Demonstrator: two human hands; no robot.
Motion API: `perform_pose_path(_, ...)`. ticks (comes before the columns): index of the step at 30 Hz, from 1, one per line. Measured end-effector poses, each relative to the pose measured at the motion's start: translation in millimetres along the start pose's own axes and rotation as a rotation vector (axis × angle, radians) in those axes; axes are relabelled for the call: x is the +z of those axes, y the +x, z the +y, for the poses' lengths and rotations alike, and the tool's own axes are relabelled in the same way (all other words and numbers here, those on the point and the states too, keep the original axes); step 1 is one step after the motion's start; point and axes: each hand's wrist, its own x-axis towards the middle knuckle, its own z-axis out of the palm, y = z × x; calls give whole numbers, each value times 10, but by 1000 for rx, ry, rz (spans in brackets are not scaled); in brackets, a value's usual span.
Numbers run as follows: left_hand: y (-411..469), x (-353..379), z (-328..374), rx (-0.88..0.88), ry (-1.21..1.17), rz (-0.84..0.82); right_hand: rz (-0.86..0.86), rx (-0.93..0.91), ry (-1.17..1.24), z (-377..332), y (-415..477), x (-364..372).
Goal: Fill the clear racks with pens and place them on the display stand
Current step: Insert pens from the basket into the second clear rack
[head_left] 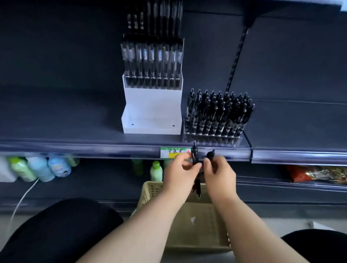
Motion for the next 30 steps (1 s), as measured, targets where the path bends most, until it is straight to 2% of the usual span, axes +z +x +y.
perform_pose_path(2,83,-149,179,69,0,23,40,-44,49,-92,57,-13)
perform_pose_path(7,327,-433,543,232,37,59,15,-106,160,-397,279,0)
perform_pose_path(14,694,-570,782,332,-36,143,40,-283,153,-745,644,11)
perform_pose_path(19,944,-652,804,311,-58,162,69,-454,85,-980,929,-24)
perform_pose_path(23,1021,-719,771,244,-190,191,117,-518,89,-1165,1146,-114)
perform_pose_path(26,1010,-738,751,211,-208,185,158,-528,33,-1205,1249,-182)
perform_pose_path(30,1003,-746,722,169,-205,196,116,-453,-87,-1187,1306,-212)
